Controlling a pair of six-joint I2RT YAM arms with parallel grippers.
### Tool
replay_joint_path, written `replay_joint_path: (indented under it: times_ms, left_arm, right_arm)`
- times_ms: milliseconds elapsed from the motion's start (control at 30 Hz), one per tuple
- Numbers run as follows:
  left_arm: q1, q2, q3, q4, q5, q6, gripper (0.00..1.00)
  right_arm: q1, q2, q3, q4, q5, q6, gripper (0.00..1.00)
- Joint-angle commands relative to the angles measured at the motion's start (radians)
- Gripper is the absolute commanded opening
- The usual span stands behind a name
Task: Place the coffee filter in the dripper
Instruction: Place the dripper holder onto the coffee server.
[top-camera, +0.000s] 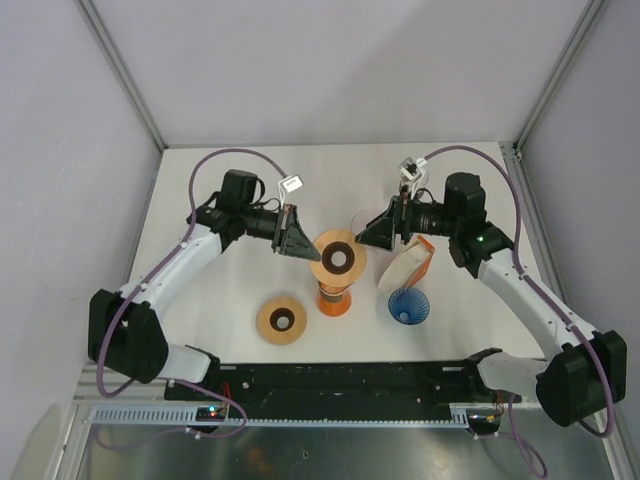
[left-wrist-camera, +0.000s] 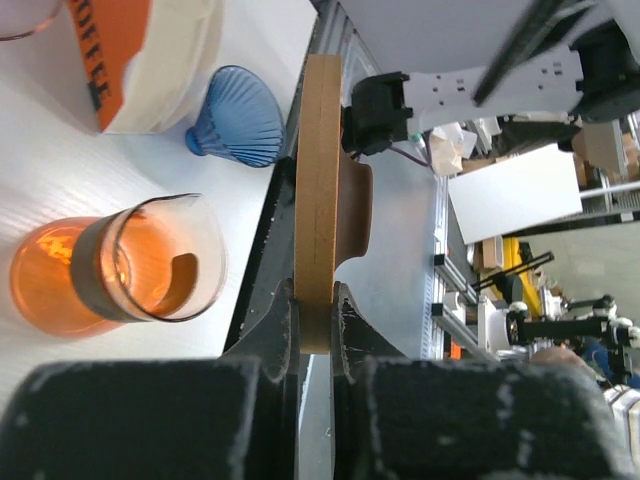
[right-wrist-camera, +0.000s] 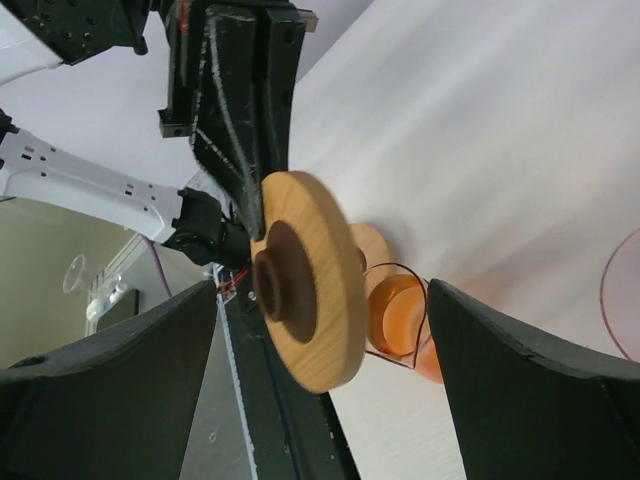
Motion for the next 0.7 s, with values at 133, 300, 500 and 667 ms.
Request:
replay_joint_path:
  times_ms: [133,300,500,667]
  left_arm:
    - [-0.03,-0.076,0.009,0.019,0.085,0.034,0.0]
    - [-0.03,-0.08,0.008,0.02,0.083,0.034,0.0]
    - [-0.019,-0.074,0.012,0.02,0.022,0.021,0.0]
    - [0.066,-0.068,0.039,0.006,-0.153,-0.004,0.57]
  right_arm:
    - [0.077,0.066,0.021,0.104,-0.077,0.032,0.8]
    - [0.106,0.087,0.021,0.12,-0.07,0.037,0.48]
    - [0.104,0.089,0.021,0.088,-0.037,0.067,0.02]
    - [0.129,0.131,0.02,-0.034,0.06,0.124,0.0]
